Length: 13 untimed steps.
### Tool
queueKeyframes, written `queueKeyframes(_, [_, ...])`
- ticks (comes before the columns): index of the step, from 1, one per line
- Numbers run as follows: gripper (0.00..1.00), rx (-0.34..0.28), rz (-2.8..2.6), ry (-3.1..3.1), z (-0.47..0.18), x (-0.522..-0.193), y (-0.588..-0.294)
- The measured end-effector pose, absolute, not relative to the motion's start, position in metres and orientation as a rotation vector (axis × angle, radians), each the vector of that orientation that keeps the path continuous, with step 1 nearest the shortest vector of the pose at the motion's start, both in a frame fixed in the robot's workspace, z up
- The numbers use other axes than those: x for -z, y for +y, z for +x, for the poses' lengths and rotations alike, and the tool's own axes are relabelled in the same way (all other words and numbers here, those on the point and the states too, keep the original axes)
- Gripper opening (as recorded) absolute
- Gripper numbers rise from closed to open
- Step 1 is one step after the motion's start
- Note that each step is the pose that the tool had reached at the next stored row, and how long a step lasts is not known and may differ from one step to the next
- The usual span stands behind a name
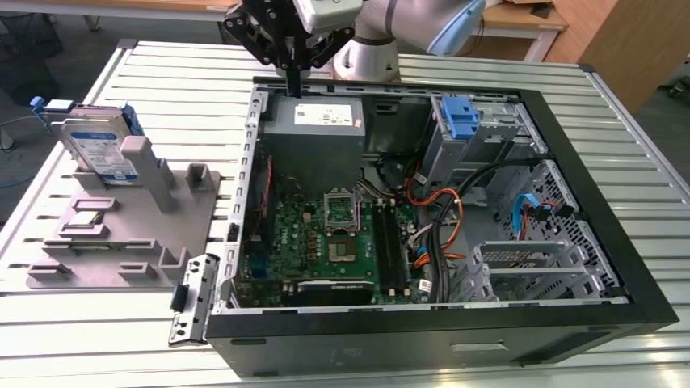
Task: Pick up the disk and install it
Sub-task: 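Reach for the disk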
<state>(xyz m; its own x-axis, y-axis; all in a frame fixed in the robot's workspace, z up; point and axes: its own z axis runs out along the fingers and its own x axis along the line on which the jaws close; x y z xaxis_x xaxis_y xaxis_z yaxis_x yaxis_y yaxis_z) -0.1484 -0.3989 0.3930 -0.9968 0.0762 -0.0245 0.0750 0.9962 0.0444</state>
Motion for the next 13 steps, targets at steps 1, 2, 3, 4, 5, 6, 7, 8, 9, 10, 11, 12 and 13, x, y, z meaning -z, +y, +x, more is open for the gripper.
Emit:
queueKeyframes(1, [0.1,-0.068,0.118,3.113,-0.151,-0.393,-0.399])
queueKeyframes(2, [0.1,-0.068,0.118,3.112,-0.153,-0.393,-0.399])
queueKeyframes(3, [0.1,-0.068,0.118,3.112,-0.156,-0.393,-0.399])
queueKeyframes(4, [0.1,-0.068,0.118,3.112,-0.158,-0.393,-0.399])
queueKeyframes(5, [0.1,-0.068,0.118,3.112,-0.16,-0.393,-0.399])
queueKeyframes(6, [0.1,-0.068,0.118,3.112,-0.161,-0.393,-0.399])
queueKeyframes(7, [0.1,-0.068,0.118,3.112,-0.162,-0.393,-0.399])
queueKeyframes(8, [0.1,-0.068,0.118,3.112,-0.163,-0.393,-0.399])
queueKeyframes(9, [0.1,-0.068,0.118,3.112,-0.164,-0.393,-0.399])
queueKeyframes(10, [0.1,-0.068,0.118,3.112,-0.164,-0.393,-0.399])
queueKeyframes(11, [0.1,-0.068,0.118,3.113,-0.165,-0.393,-0.399])
queueKeyframes(12, [0.1,-0.068,0.118,3.113,-0.165,-0.393,-0.399])
queueKeyframes(13, [0.1,-0.068,0.118,3.112,-0.166,-0.393,-0.399])
